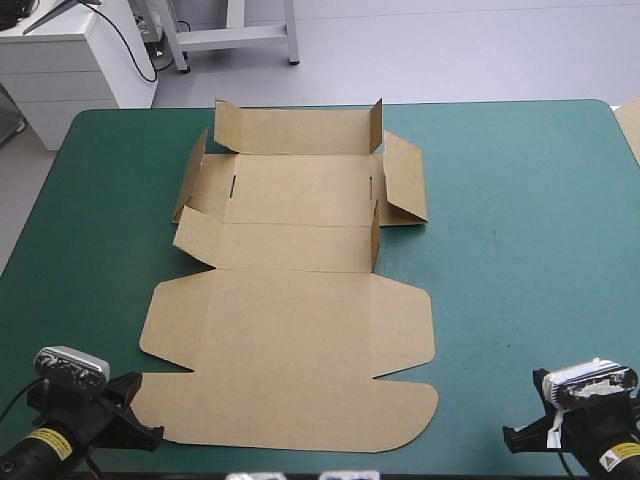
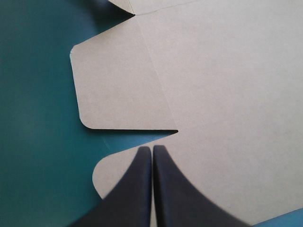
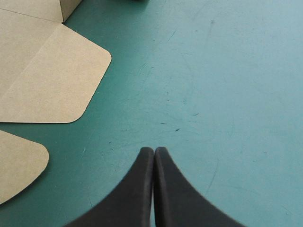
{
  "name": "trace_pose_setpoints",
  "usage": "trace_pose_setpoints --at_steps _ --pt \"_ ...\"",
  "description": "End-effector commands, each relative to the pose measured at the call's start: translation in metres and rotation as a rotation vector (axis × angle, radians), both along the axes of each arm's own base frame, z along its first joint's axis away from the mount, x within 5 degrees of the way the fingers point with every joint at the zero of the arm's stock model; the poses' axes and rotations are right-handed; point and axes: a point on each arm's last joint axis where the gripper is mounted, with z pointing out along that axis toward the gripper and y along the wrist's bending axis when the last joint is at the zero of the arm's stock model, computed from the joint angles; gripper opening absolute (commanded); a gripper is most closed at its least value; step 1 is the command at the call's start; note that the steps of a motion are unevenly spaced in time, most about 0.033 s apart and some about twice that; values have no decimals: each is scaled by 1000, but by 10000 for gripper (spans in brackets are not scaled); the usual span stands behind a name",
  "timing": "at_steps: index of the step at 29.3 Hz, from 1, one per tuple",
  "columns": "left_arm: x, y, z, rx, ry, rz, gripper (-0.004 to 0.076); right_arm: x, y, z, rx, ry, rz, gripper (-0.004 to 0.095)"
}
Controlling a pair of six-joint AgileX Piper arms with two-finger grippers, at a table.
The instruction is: Fold the box
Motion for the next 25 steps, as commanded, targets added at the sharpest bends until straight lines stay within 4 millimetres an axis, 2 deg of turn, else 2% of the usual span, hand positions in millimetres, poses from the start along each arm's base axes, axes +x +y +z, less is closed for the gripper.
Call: trace_pose_setpoints --at_steps 1,10,15,19,25 --pt "3 -2 11 -25 -64 -5 -8 3 0 12 10 -70 -16 -21" --pt "3 -2 11 -25 -64 -5 -8 4 -1 12 10 -66 -16 -19" --pt "3 -2 11 -25 -64 -5 -8 17 -1 18 16 -4 -13 -19" --pt "3 -2 11 -25 -64 -5 -8 37 -1 40 25 37 0 -19" --pt "3 -2 11 -25 -64 -5 -8 72 1 89 34 12 48 -19"
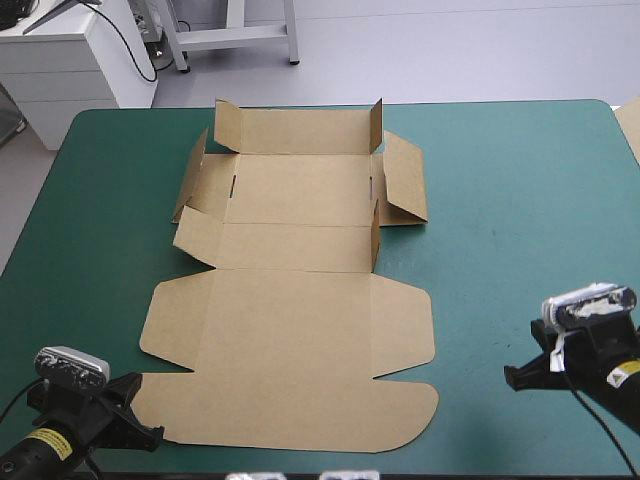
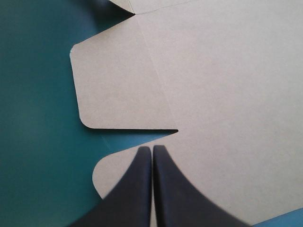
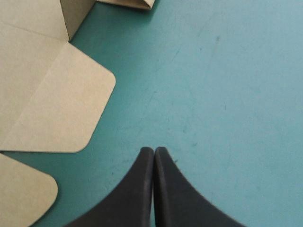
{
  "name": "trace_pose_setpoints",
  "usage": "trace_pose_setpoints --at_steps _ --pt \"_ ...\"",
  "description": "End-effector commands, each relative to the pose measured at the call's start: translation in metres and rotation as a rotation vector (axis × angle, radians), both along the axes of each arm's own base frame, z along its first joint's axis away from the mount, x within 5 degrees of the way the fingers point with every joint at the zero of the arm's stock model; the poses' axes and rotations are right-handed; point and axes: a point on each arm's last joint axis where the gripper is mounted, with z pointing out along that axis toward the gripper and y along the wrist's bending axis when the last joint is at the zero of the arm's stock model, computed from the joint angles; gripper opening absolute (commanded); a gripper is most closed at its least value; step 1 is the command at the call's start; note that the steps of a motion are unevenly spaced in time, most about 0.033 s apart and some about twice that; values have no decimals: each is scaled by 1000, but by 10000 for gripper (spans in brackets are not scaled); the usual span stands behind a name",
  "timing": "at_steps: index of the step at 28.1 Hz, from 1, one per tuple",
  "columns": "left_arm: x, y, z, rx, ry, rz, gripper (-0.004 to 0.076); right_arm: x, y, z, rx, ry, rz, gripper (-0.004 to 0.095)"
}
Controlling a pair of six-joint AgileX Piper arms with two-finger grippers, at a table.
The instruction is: Fold the box
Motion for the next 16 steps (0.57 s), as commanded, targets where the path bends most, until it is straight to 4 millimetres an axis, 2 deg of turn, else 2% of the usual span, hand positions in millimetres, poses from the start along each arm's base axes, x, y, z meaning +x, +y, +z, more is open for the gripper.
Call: trace_pose_setpoints --at_steps 1,5,12,13,16 --pt "3 -2 11 -26 -65 -5 -8 24 2 39 45 -92 9 -19" --pt "3 -2 11 -26 -65 -5 -8 52 4 61 92 -56 33 -19" --pt "3 -2 11 -26 -65 -5 -8 111 6 75 150 90 71 -18" --pt "3 -2 11 -26 -65 -5 -8 128 7 79 181 119 90 -10" --pt "3 -2 11 -26 -65 -5 -8 150 13 86 200 127 123 2"
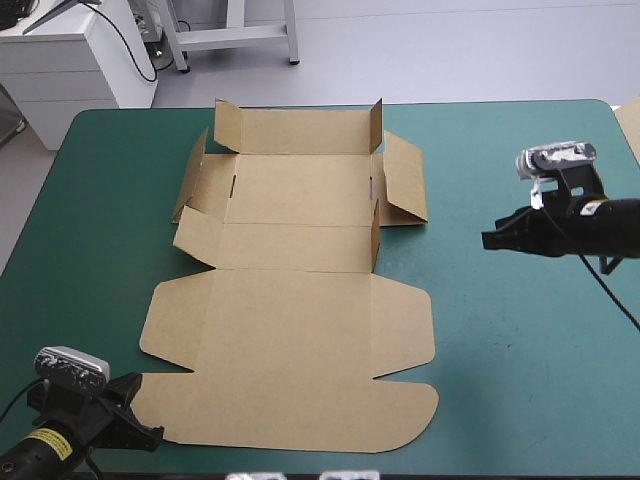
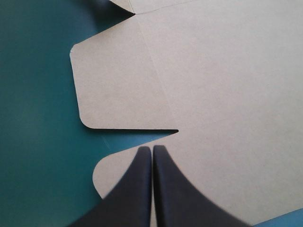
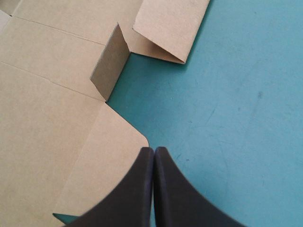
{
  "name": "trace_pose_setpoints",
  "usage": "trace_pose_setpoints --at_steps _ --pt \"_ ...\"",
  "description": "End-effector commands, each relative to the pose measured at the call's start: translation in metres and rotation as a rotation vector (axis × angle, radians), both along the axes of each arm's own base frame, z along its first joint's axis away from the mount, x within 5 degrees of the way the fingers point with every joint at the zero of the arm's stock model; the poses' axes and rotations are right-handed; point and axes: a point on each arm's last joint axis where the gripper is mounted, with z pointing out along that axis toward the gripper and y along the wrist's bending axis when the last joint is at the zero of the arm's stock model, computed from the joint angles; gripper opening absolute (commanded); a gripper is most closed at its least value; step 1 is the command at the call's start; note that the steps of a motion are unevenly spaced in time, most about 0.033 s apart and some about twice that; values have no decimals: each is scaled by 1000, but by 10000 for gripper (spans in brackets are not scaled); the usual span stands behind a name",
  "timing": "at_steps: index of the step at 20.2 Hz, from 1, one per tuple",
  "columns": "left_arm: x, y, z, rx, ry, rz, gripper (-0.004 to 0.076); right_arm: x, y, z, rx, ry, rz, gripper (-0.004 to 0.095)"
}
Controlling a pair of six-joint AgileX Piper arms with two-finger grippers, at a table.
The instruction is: Fold the box
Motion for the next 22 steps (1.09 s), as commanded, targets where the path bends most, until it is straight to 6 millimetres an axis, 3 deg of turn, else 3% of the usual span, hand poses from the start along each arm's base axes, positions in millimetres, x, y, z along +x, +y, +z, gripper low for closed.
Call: trace_pose_setpoints --at_steps 1,7,11,15,17,20,22 --pt "3 -2 11 -26 -65 -5 -8 19 9 23 51 -70 29 1" --pt "3 -2 11 -26 -65 -5 -8 84 63 13 32 27 88 2" --pt "3 -2 11 -26 -65 -5 -8 114 92 -6 36 83 127 1" --pt "3 -2 11 -26 -65 -5 -8 131 114 -31 7 124 166 19" --pt "3 -2 11 -26 -65 -5 -8 137 120 -41 -22 141 175 132" --pt "3 -2 11 -25 -64 -5 -8 144 123 -53 -17 181 150 392" --pt "3 -2 11 -25 -64 -5 -8 147 124 -59 -17 193 149 457"
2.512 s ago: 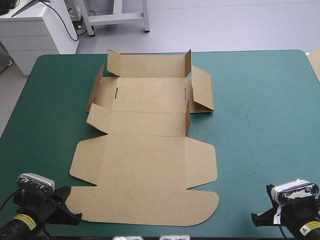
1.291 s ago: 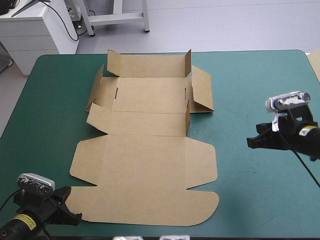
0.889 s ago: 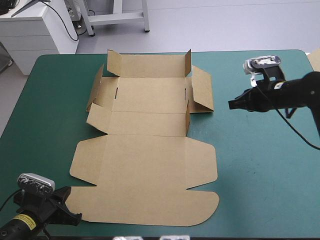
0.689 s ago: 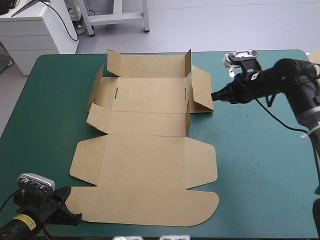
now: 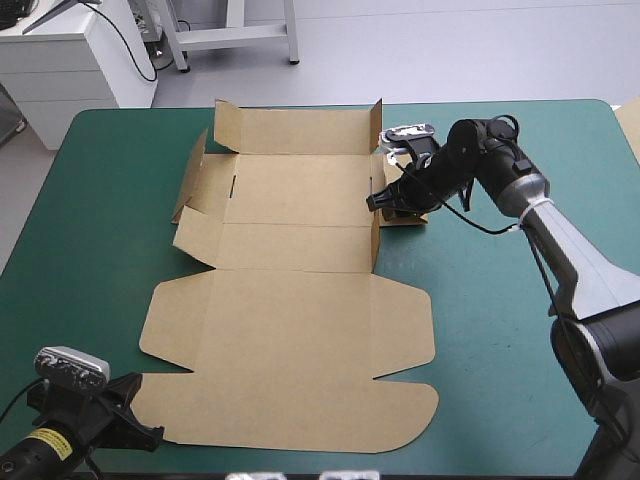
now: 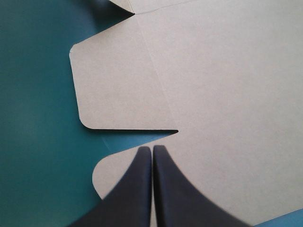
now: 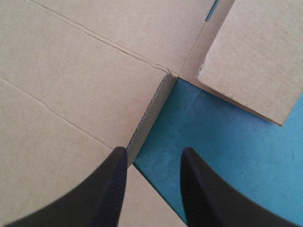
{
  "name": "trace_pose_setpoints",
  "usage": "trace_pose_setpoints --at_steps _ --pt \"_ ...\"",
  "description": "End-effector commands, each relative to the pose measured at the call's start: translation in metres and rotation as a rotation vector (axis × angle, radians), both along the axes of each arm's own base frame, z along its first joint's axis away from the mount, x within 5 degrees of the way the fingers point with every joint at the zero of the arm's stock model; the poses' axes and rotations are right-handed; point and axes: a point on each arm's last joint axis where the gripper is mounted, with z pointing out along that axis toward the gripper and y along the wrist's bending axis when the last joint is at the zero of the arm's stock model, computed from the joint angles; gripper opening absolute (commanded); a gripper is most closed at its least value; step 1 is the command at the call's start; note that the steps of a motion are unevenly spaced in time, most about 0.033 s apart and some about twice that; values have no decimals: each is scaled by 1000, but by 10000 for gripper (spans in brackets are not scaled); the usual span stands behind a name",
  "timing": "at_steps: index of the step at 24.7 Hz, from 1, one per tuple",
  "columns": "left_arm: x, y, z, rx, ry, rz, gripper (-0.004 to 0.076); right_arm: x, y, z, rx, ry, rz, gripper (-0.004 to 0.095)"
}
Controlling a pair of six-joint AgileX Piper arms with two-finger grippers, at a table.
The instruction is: Fold the box
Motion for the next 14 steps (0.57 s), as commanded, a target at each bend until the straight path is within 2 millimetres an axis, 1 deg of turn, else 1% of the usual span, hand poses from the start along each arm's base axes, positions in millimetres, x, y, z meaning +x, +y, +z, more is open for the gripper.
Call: trace_pose_setpoints --at_steps 1,10,14 --pt "3 -2 11 -26 -65 -5 -8 -1 1 24 50 -88 -14 465" --pt "3 -2 11 -26 -65 -5 -8 17 15 -3 116 -55 -30 466" --pt "3 -2 11 -26 -65 -5 -8 24 17 -22 103 -4 -37 461"
